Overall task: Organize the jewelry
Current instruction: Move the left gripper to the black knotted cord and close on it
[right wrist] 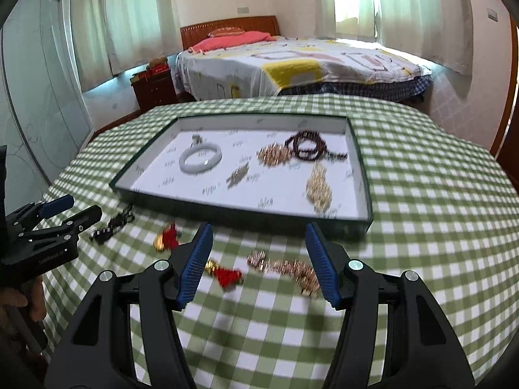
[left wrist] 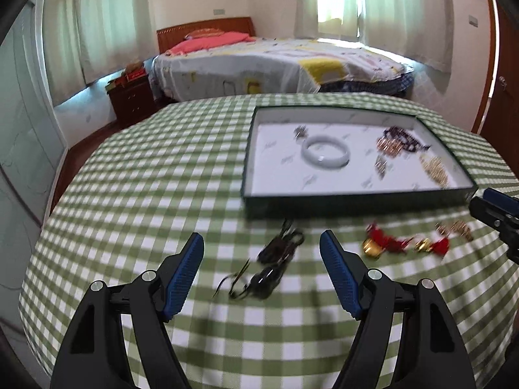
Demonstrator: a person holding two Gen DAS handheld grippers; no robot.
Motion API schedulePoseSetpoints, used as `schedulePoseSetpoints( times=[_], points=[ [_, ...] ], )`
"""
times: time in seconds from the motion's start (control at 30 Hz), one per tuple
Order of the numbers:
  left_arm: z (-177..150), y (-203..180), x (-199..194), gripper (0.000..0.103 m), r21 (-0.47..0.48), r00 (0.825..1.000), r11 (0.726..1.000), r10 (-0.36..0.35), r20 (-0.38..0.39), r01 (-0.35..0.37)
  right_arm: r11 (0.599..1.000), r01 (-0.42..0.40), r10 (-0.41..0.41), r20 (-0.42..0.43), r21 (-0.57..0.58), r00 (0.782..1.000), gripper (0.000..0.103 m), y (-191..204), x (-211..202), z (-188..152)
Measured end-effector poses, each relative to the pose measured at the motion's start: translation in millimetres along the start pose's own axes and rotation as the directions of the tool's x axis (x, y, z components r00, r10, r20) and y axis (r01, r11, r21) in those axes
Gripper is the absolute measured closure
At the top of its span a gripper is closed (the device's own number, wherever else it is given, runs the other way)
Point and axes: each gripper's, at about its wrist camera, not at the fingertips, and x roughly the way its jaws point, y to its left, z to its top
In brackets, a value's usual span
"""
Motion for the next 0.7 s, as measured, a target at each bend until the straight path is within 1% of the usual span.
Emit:
schedulePoseSetpoints(
  times=[0.13, 0.43, 0.63, 0.7],
  points=[
    [-10.0, 6.0, 11.2, 0.031, 0.003, 0.999, 1.0, 0.018, -0.031, -0.018, 1.0, -0.009, 0.008, -0.023, -0.011, 1.0, 0.045, 4.0, 6.4, -6.7],
    [-11.4, 7.5, 25.4, 0.033, 0.021, 0.998, 1.0, 0.008, -0.059, -0.007, 1.0, -0.014, 0.014, -0.038, -0.01, 0.999, 0.045, 5.4, 13.7, -10.1],
    [-17.2, 9.5, 30.8, 0.051, 0.016, 0.995, 0.999, -0.027, -0.1, 0.029, 1.0, -0.018, 0.017, -0.042, -0.003, 0.999, 0.045, 4.1, 15.5, -11.1],
    [-18.4, 8.2, 28.7, 0.057, 0.019, 0.994, 0.999, -0.04, -0.098, 0.042, 1.0, -0.018, 0.018, -0.044, -0.001, 0.999, 0.045, 3.8, 15.6, -11.8]
  ],
)
